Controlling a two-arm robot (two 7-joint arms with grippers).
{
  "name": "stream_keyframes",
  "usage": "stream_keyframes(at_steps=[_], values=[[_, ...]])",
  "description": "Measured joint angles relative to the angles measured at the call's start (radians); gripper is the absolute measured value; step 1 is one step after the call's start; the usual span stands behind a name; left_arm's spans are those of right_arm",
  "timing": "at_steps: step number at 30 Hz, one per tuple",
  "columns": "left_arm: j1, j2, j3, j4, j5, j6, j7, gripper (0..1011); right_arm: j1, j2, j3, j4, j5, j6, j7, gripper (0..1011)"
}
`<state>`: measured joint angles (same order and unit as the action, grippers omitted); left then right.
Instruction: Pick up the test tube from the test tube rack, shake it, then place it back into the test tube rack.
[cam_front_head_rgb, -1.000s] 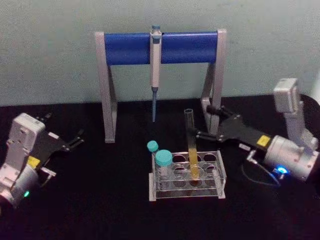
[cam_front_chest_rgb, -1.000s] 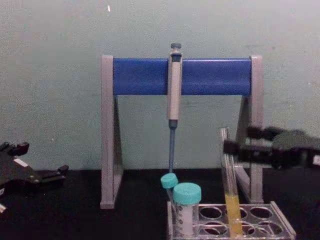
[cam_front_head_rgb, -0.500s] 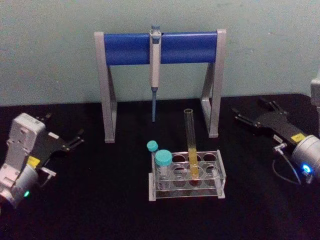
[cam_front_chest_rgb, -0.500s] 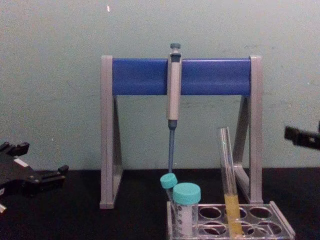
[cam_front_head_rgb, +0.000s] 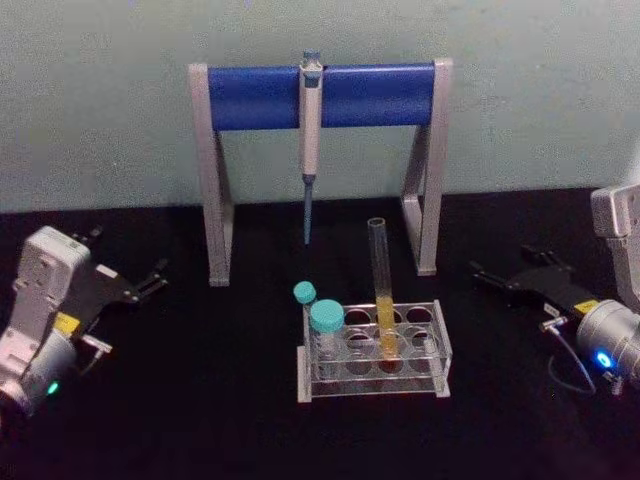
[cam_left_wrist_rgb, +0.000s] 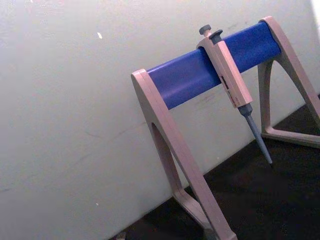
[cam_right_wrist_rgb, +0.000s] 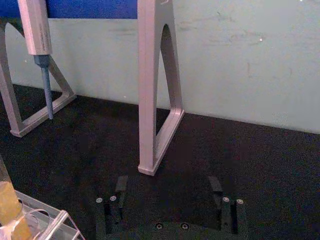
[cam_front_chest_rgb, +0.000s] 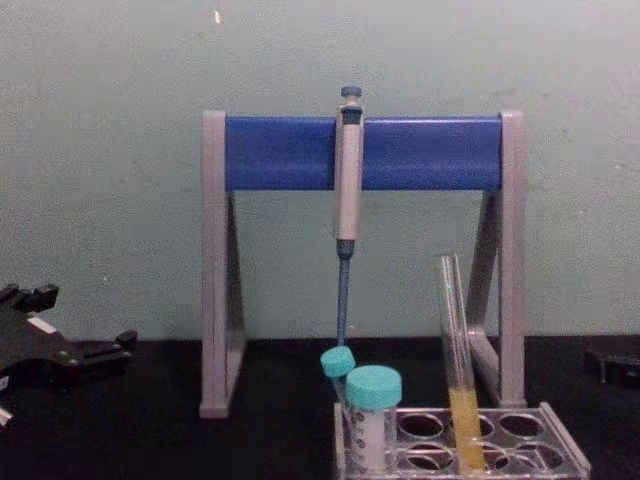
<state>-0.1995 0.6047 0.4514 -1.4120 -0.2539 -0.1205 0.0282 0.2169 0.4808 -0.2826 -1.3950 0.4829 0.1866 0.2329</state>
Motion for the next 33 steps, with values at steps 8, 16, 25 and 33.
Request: stream_keyframes(at_steps=[8, 16, 25, 33], values=[[0.000, 0.000, 0.000, 0.000, 0.000, 0.000, 0.000, 1001, 0.000, 0.001, 0.000, -0.003, 0.000, 0.000, -0.001, 1000], [0.000, 0.000, 0.000, 0.000, 0.000, 0.000, 0.000, 1001, -0.001, 0.002, 0.000, -0.005, 0.001, 0.000, -0.002, 1000], [0.000, 0.000, 0.000, 0.000, 0.000, 0.000, 0.000, 1001, -0.002, 0.003, 0.000, -0.007, 0.001, -0.001, -0.003, 1000], [0.000, 0.000, 0.000, 0.000, 0.000, 0.000, 0.000, 1002, -0.002, 0.004, 0.000, -0.008, 0.002, -0.001, -0.003, 1000]])
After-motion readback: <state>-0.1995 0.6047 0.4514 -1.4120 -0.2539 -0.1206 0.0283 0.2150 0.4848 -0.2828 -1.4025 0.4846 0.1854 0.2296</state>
